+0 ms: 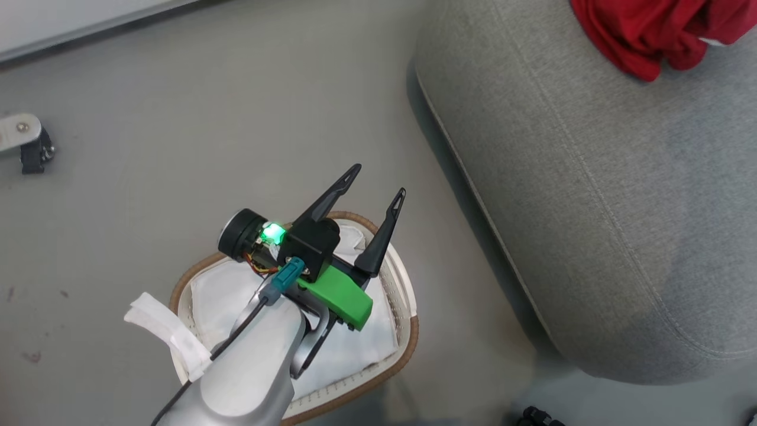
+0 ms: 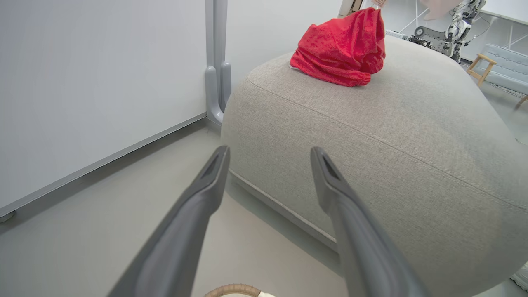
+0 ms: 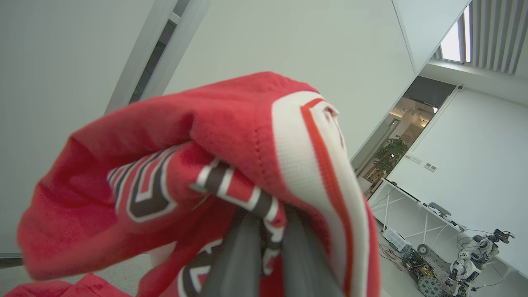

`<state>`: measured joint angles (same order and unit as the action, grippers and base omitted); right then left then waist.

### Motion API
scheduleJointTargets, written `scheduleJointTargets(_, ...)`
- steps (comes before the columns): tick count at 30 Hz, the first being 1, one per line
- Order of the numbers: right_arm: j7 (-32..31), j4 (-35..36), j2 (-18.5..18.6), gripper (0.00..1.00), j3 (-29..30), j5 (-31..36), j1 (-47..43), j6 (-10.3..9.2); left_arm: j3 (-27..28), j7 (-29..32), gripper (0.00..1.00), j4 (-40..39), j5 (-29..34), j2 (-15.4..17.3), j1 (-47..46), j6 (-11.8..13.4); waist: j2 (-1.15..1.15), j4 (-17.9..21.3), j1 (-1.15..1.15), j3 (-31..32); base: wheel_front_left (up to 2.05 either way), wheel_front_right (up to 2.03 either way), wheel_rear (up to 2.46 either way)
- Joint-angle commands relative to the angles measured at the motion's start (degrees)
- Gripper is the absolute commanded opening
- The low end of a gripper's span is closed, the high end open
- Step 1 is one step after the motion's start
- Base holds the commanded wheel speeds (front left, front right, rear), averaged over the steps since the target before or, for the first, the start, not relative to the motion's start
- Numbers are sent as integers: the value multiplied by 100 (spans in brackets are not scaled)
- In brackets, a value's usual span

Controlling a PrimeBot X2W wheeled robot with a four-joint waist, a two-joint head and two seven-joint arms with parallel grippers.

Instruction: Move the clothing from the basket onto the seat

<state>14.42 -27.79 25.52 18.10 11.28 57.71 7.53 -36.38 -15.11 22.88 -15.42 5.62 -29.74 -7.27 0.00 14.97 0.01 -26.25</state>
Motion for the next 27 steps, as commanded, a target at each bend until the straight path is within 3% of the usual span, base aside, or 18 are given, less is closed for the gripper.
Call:
scheduleJointTargets(1,-39,-174,35,0,-23,-58,96,-7,37,20,100,-51,57,55,-165,27,0,-396,-1,-657,0,0,0)
scheduleJointTargets(6,-173,-885,354,0,-111,-206,369,-8,69,46,100,-251,88,136,-344,89,0,-471,-1,-1082,0,0,0)
scheduleJointTargets(18,-40,-2275,362,0,-285,-393,426,-8,17,42,100,-304,79,183,-330,183,0,-542,-1,-1358,0,0,0)
scheduleJointTargets(21,-6,-2427,341,53,-348,-410,448,-8,4,39,100,-265,53,187,-301,182,0,-501,-1,-1304,0,0,0)
scheduleJointTargets(22,16,-2465,329,100,-377,-421,455,-8,-1,39,100,-248,43,186,-285,186,0,-481,-1,-1275,0,0,0)
scheduleJointTargets(27,58,-2579,281,100,-534,-495,324,-8,-31,33,100,-135,0,170,-223,193,0,-402,-1,-1097,0,0,0)
